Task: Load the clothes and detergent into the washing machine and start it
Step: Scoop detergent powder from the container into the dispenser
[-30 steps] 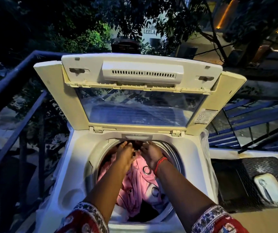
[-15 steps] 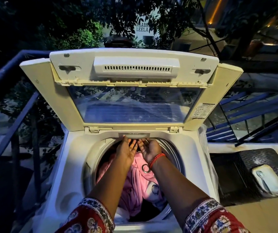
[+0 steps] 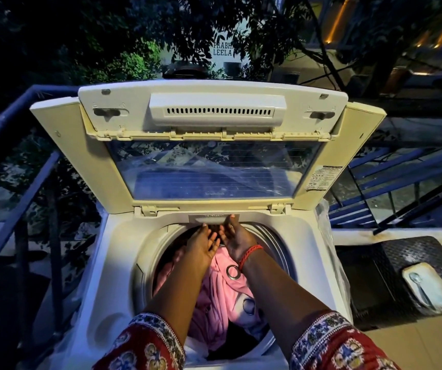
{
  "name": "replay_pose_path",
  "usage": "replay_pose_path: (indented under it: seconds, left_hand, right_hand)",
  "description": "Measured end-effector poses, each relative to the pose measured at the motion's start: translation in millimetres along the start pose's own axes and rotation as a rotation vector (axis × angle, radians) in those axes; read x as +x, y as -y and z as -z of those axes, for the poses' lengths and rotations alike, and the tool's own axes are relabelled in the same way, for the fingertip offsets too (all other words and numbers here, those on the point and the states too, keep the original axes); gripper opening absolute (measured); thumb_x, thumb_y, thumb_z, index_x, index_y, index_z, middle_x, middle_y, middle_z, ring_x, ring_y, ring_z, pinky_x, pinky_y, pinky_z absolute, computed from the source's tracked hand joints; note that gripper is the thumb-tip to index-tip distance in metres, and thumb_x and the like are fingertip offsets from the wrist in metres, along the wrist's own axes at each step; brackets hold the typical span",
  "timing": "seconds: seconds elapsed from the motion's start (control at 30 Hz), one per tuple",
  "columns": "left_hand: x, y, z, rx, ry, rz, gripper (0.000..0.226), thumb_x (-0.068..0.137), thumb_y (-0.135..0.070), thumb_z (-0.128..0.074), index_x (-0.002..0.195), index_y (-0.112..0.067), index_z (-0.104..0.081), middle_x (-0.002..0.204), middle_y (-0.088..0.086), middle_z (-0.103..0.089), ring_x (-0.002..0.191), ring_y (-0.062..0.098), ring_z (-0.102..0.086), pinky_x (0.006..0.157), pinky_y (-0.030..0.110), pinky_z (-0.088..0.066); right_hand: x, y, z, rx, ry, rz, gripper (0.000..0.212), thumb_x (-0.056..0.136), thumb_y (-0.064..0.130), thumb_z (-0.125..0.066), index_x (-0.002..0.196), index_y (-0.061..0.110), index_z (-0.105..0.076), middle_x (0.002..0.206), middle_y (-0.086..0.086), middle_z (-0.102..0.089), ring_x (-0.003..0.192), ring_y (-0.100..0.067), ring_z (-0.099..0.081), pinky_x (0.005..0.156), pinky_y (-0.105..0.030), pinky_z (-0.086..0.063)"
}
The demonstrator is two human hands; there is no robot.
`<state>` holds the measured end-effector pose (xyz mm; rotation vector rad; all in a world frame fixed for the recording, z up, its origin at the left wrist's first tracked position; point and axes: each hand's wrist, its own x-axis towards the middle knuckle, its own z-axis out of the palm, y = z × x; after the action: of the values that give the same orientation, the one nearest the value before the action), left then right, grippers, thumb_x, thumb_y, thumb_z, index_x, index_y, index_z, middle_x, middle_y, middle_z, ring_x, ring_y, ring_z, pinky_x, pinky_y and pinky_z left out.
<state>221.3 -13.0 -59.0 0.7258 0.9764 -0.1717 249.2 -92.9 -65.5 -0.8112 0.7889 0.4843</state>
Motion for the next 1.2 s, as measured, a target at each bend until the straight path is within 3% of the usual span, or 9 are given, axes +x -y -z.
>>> replay_pose_path:
  seconds: [0.13,0.27,0.43,0.53,0.67,0.87,1.0,1.1,1.2]
  left_hand:
    - [4.7,11.0,8.1,-0.019,0.032,-0.034,0.037,0.101,-0.035,-0.039,0.128,-0.012,-0.052,0.147,0.005,-0.043,0.135,0.022,-0.044,0.100,0.035,-0.040]
    - [3.4,21.0,11.6,0.002,0.066,-0.040,0.056,0.097,-0.053,-0.033,0.137,-0.014,-0.044,0.147,0.004,-0.043,0.133,0.023,-0.045,0.096,0.036,-0.040]
    - [2.4,26.7,20.5,-0.037,0.104,-0.004,0.076,0.089,-0.069,-0.030,0.143,-0.017,-0.039,0.147,0.004,-0.044,0.128,0.023,-0.050,0.085,0.033,-0.045]
    - [-0.5,30.0,31.7,-0.011,0.113,0.006,0.083,0.084,-0.074,-0.033,0.143,-0.016,-0.039,0.145,0.007,-0.047,0.127,0.024,-0.052,0.079,0.032,-0.048]
    - [-5.7,31.0,42.9,0.079,0.091,0.021,0.071,0.085,-0.072,-0.036,0.127,-0.017,-0.051,0.140,0.009,-0.052,0.126,0.026,-0.052,0.094,0.039,-0.046]
    - [-16.8,29.2,54.3,0.169,0.134,0.054,0.072,0.086,-0.070,-0.038,0.133,-0.016,-0.052,0.140,0.008,-0.053,0.128,0.026,-0.050,0.108,0.042,-0.041]
    - [-31.2,27.7,52.2,0.273,0.150,0.065,0.060,0.091,-0.063,-0.036,0.126,-0.017,-0.055,0.138,0.005,-0.053,0.123,0.023,-0.052,0.099,0.037,-0.043]
    - [-45.5,28.9,50.4,0.390,0.133,0.068,0.059,0.093,-0.058,-0.039,0.128,-0.012,-0.054,0.128,0.005,-0.056,0.121,0.025,-0.053,0.091,0.035,-0.045]
    - [-56.0,32.3,46.7,0.496,0.122,0.002,0.046,0.096,-0.049,-0.044,0.120,-0.012,-0.058,0.112,0.004,-0.059,0.090,0.018,-0.059,0.074,0.029,-0.046]
  right_hand:
    - [-4.7,-0.1,6.9,0.021,0.057,-0.006,0.016,0.092,0.022,-0.060,0.088,0.007,-0.061,0.081,-0.004,-0.057,0.074,-0.012,-0.056,0.059,-0.018,-0.054]
    - [-6.2,-6.3,12.6,-0.037,0.062,0.042,0.039,0.086,0.028,-0.069,0.115,0.005,-0.057,0.101,-0.009,-0.061,0.094,-0.018,-0.060,0.076,-0.025,-0.054]
    - [-12.7,-11.2,19.2,-0.044,0.058,0.020,0.014,0.089,0.021,-0.065,0.085,0.008,-0.063,0.077,-0.004,-0.059,0.069,-0.013,-0.055,0.064,-0.020,-0.052]
    - [-16.8,-18.0,28.4,-0.027,0.078,0.012,0.013,0.089,0.018,-0.066,0.084,0.006,-0.064,0.073,-0.004,-0.061,0.064,-0.012,-0.058,0.060,-0.019,-0.055]
    - [-20.6,-25.7,36.3,-0.030,0.105,0.028,0.010,0.090,0.017,-0.063,0.090,0.007,-0.061,0.081,-0.006,-0.063,0.065,-0.013,-0.062,0.058,-0.018,-0.055]
    - [-34.0,-27.9,40.5,-0.074,0.137,0.054,0.028,0.090,0.018,-0.064,0.113,0.001,-0.061,0.099,-0.011,-0.067,0.080,-0.014,-0.065,0.062,-0.017,-0.055]
    - [-44.8,-26.8,43.5,-0.136,0.086,0.080,0.036,0.087,0.019,-0.068,0.117,0.001,-0.061,0.101,-0.009,-0.067,0.085,-0.014,-0.063,0.062,-0.017,-0.055]
    - [-54.1,-28.2,51.3,-0.267,0.043,0.141,0.034,0.083,0.017,-0.073,0.112,0.004,-0.060,0.095,-0.010,-0.067,0.075,-0.014,-0.061,0.057,-0.021,-0.050]
    - [-69.5,-26.2,61.9,-0.445,-0.032,0.309,0.049,0.074,0.022,-0.082,0.112,0.005,-0.059,0.085,-0.013,-0.067,0.062,-0.016,-0.053,0.053,-0.027,-0.043]
